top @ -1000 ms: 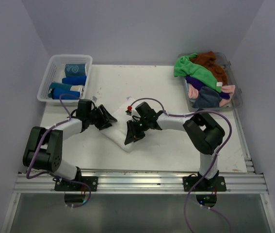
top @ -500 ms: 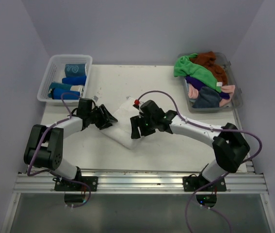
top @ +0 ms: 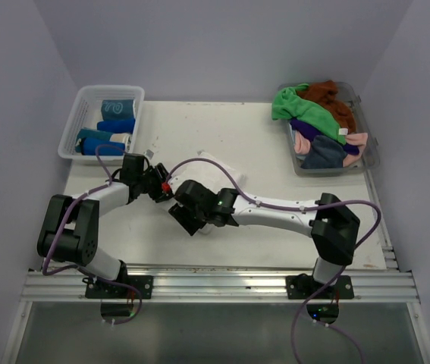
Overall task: Roll the towels
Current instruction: Roll the towel
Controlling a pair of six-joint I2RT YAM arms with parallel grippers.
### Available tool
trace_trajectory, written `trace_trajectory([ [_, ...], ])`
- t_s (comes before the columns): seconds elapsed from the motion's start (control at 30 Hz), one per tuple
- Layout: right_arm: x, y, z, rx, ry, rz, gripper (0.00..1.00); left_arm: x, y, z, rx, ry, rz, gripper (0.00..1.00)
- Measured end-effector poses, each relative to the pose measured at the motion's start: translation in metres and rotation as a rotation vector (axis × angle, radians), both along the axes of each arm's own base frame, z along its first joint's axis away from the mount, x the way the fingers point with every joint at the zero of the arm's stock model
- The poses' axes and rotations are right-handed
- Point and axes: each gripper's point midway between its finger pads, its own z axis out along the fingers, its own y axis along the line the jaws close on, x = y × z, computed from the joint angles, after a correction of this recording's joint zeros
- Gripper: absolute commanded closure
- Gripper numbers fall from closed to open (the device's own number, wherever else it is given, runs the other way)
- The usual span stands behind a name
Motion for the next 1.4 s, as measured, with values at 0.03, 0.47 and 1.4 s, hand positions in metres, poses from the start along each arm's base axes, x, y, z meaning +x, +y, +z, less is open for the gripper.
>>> trace_trajectory([
  [0.03,0.003,-0.002,-0.007,-0.025,-0.009,-0.004,0.4,0.0,0.0,0.0,0.0,0.0,0.0,0.48],
  [0.47,0.023,-0.016,-0.048,-0.159,-0.091,-0.026,0.33,0.0,0.0,0.0,0.002,0.004,0.001,0.47],
  [1.4,0.048,-0.02,-0.059,0.256,0.273,-0.09,1.0,0.009,0.046,0.075,0.0,-0.109,0.098,0.11],
])
